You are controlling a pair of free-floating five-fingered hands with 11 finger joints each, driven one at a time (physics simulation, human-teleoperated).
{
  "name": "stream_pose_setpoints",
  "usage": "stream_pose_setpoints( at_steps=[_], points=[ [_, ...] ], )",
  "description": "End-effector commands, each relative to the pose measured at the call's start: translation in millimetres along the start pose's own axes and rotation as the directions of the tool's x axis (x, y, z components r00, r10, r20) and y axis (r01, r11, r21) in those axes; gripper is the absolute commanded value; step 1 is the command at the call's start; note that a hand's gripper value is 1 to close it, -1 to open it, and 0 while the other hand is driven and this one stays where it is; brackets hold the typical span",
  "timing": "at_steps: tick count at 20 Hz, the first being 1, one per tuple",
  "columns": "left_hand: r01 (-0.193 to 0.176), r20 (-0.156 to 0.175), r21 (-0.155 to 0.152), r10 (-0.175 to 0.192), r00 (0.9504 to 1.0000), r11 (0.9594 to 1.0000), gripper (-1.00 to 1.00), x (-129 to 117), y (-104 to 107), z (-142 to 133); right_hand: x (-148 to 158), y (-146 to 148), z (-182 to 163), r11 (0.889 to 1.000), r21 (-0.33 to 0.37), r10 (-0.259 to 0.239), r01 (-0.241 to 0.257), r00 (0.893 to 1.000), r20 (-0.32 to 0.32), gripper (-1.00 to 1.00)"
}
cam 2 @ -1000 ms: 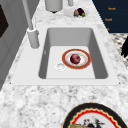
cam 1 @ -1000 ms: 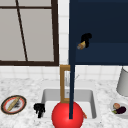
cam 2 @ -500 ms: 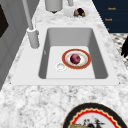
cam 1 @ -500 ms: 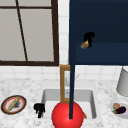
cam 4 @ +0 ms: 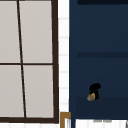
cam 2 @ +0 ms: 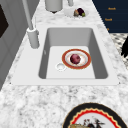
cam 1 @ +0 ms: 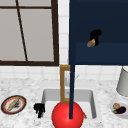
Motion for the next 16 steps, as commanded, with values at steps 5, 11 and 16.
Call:
stream_pose_setpoints(
  at_steps=[5, 11, 16],
  points=[
    [0.000, 0.000, 0.000, 0.000, 1.0000, 1.0000, 0.00, 0, 0, 0, 4, 5, 59, 1.000, 0.017, -0.012, 0.012, 1.000, 0.004, 1.00],
    [0.000, 0.000, 0.000, 0.000, 1.0000, 1.0000, 0.00, 0, 0, 0, 14, 20, 102, 0.999, 0.030, -0.026, 0.025, 1.000, 0.010, 1.00],
    [0.000, 0.000, 0.000, 0.000, 1.0000, 1.0000, 0.00, 0, 0, 0, 23, 36, 139, 0.999, 0.041, -0.035, 0.034, 0.999, 0.013, 1.00]
  ],
)
